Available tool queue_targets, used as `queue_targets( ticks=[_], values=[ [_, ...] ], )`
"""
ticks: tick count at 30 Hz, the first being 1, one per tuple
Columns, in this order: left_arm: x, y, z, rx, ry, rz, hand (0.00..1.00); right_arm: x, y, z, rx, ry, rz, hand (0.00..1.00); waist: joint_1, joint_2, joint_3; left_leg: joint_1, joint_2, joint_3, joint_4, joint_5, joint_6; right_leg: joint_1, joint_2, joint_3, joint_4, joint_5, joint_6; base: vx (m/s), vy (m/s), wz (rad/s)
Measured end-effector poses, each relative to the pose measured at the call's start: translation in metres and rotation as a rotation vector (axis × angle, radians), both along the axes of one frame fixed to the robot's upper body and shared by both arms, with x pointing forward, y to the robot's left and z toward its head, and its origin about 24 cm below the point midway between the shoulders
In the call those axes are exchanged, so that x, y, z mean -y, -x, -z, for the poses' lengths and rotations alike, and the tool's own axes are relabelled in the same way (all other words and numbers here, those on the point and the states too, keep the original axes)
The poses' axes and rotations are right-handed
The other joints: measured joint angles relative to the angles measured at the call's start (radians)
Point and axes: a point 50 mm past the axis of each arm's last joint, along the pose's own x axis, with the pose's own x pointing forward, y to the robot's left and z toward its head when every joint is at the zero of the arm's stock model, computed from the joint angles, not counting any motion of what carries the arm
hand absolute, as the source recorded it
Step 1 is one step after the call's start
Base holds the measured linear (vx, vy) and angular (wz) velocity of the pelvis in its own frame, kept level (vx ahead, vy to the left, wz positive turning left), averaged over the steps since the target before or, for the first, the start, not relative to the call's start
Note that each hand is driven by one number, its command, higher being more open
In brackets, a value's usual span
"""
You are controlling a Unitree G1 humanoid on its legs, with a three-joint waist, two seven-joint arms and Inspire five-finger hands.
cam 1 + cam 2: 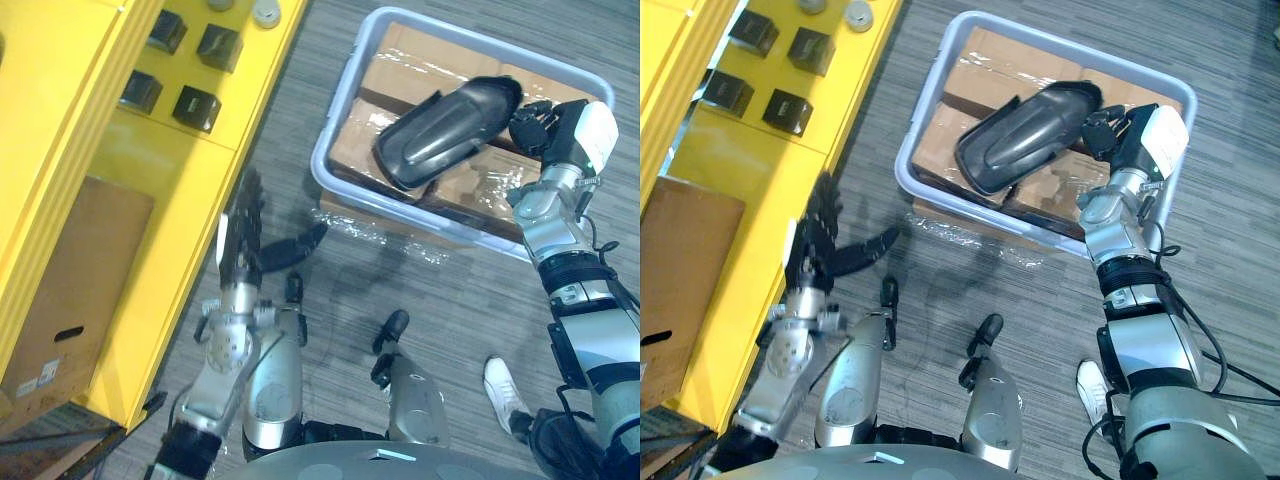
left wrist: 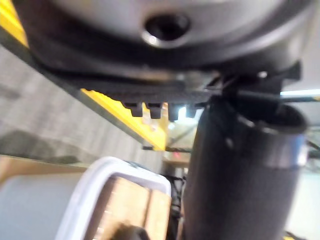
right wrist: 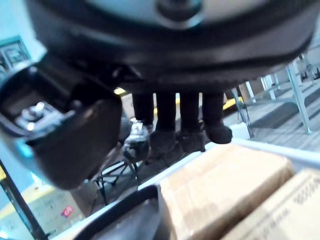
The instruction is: Walk over and take three plastic housings, then place them on the shelf
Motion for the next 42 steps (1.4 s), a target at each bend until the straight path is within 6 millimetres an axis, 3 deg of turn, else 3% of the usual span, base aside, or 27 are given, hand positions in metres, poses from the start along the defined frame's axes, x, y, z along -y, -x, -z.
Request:
queue_targets(
  ticks=[4,5,9,12,15,17,20,24,31,34,37,42],
  values=[
    [0.011,-0.017,-0.048,0.195,-0.035,0.079,1.0,-0.01,0.001,-0.01,0.06,0.017,-0.042,0.0,-0.036,-0.02,-0.001,0.019,0.012,0.027,0.002,-0.004,-0.005,-0.002,0.013,0.033,-0.002,0.007,-0.007,-0.04,-0.002,-0.24],
    [0.013,-0.018,-0.053,0.215,-0.038,0.093,1.0,-0.012,0.001,-0.013,0.067,0.038,-0.047,1.0,-0.044,-0.023,0.0,0.022,0.015,0.03,0.002,-0.005,-0.007,-0.003,0.015,0.039,-0.002,0.007,-0.008,-0.04,-0.001,-0.3],
    [0.025,-0.022,-0.065,0.247,-0.068,0.156,1.0,-0.024,-0.001,-0.014,0.098,0.016,-0.109,1.0,-0.066,-0.033,-0.004,0.033,0.034,0.054,0.002,-0.009,-0.013,-0.008,0.033,0.066,-0.017,0.016,-0.019,-0.02,-0.02,-0.22],
    [0.04,-0.026,-0.07,0.235,-0.1,0.208,1.0,-0.042,0.002,-0.009,0.173,-0.151,-0.234,1.0,-0.075,-0.034,-0.004,0.033,0.047,0.075,0.007,-0.012,-0.018,-0.023,0.043,0.09,-0.018,0.019,-0.022,0.0,-0.026,-0.23],
    [0.05,-0.027,-0.071,0.229,-0.137,0.221,1.0,-0.068,0.013,0.011,0.197,-0.254,-0.375,1.0,-0.102,-0.034,-0.004,0.039,0.044,0.084,0.003,-0.013,-0.019,-0.026,0.038,0.097,-0.014,0.02,-0.021,0.02,-0.001,-0.11],
    [0.054,-0.028,-0.07,0.209,-0.158,0.236,1.0,-0.085,0.021,0.035,0.156,-0.327,-0.439,1.0,-0.111,-0.034,-0.004,0.057,0.047,0.112,-0.001,-0.019,-0.018,-0.04,0.036,0.127,0.004,0.02,-0.021,0.02,0.016,-0.28],
    [0.057,-0.029,-0.068,0.22,-0.242,0.214,1.0,-0.093,0.028,0.062,0.108,-0.523,-0.451,1.0,-0.124,-0.034,-0.004,0.058,0.045,0.137,0.001,-0.028,-0.016,-0.057,0.031,0.151,0.003,0.02,-0.021,-0.02,0.016,-0.25],
    [0.06,-0.037,-0.061,0.208,-0.384,0.162,1.0,-0.097,0.037,0.089,0.021,-0.613,-0.446,1.0,-0.157,-0.033,-0.005,0.058,0.043,0.153,0.013,-0.036,-0.013,-0.066,0.027,0.167,0.003,0.022,-0.018,-0.02,0.007,-0.14],
    [0.055,-0.043,-0.044,0.145,-0.492,0.101,1.0,-0.109,0.032,0.074,0.059,-0.581,-0.617,1.0,-0.177,-0.029,-0.007,0.058,0.038,0.15,0.013,-0.036,-0.01,-0.075,0.024,0.174,0.011,0.024,-0.014,-0.01,0.0,-0.04],
    [0.049,-0.035,-0.034,0.112,-0.408,0.031,1.0,-0.13,0.033,0.058,0.111,-0.525,-0.758,1.0,-0.174,-0.018,-0.013,0.058,0.03,0.134,0.01,-0.033,-0.008,-0.073,0.018,0.166,0.017,0.023,-0.014,0.0,0.004,0.09],
    [0.036,-0.019,-0.018,0.045,-0.224,-0.103,1.0,-0.153,0.045,0.033,0.219,-0.488,-0.931,1.0,-0.165,0.01,-0.028,0.059,0.012,0.109,0.004,-0.028,0.0,-0.056,0.003,0.137,0.022,0.014,-0.009,0.01,0.023,0.24],
    [0.014,-0.001,0.0,-0.011,-0.087,-0.261,1.0,-0.169,0.058,0.019,0.303,-0.531,-0.994,1.0,-0.121,0.022,-0.035,0.088,-0.008,0.072,-0.006,-0.025,-0.001,-0.03,-0.02,0.097,0.067,-0.027,-0.007,-0.02,0.022,0.28]
  ],
)
